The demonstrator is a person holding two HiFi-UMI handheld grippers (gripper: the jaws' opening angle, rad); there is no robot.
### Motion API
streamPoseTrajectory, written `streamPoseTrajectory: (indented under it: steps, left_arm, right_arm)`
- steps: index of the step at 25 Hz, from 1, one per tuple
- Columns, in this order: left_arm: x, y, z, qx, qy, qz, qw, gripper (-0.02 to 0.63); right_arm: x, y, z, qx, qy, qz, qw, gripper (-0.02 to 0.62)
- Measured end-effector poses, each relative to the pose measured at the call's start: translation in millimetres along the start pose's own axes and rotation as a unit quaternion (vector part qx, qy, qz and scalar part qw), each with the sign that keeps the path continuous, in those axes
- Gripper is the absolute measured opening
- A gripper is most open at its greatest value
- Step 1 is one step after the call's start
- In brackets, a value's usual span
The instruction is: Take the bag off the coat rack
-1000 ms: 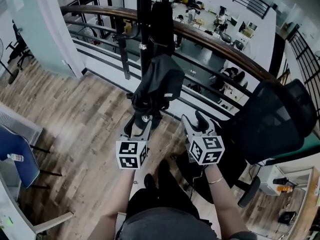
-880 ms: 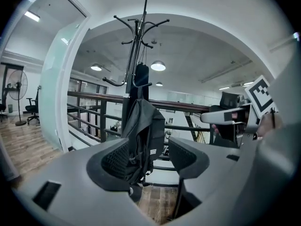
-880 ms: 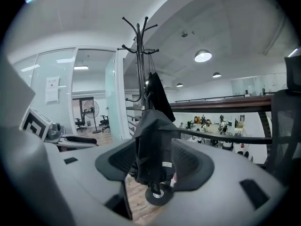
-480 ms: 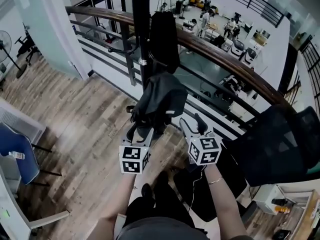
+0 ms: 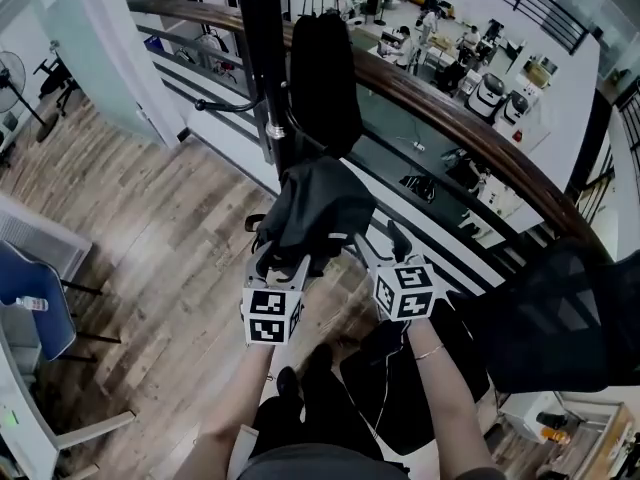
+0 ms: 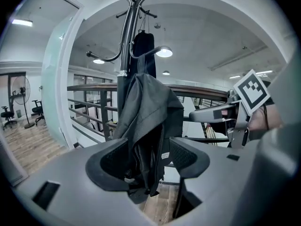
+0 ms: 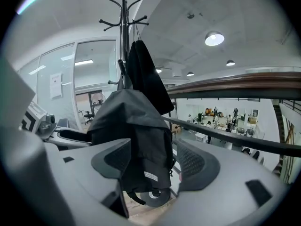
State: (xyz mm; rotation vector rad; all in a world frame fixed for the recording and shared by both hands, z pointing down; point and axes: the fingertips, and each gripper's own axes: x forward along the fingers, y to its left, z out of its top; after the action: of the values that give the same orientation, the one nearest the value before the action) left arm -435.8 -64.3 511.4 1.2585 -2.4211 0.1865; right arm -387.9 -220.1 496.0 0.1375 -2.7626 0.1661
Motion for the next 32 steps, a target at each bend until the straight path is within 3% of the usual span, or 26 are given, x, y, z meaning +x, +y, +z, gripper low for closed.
streamPoseTrajectory:
  steps: [15,18,22,32]
  left_arm:
    - [45.4,10.7,-13.4,-0.037,0.016,0.030,0.9987,0.264]
    - [49.1,15.0,-13.0,-0.040,0.016,0.035,0.9985,0.264]
    - [50.3,19.2,-12.9,-0.053,0.013,0.030,0.9981,0.257]
    - [39.1,10.8,-8.7,-0.049,-0.009,-0.007,0.9987,0.066]
  right_arm:
    - [66.3,-17.5,-11.2,-0.016,0.029,0.050,0.998,0.328]
    - [74.3,-11.7,-11.0,-0.032,0.027,0.067,0.997,0.322]
    - [75.9,-4.7,-10.1,-0.037,0.019,0.083,0.996,0.264]
    - [61.2,15.8,-12.0,-0.051,0.009,0.097,0.994,0.127]
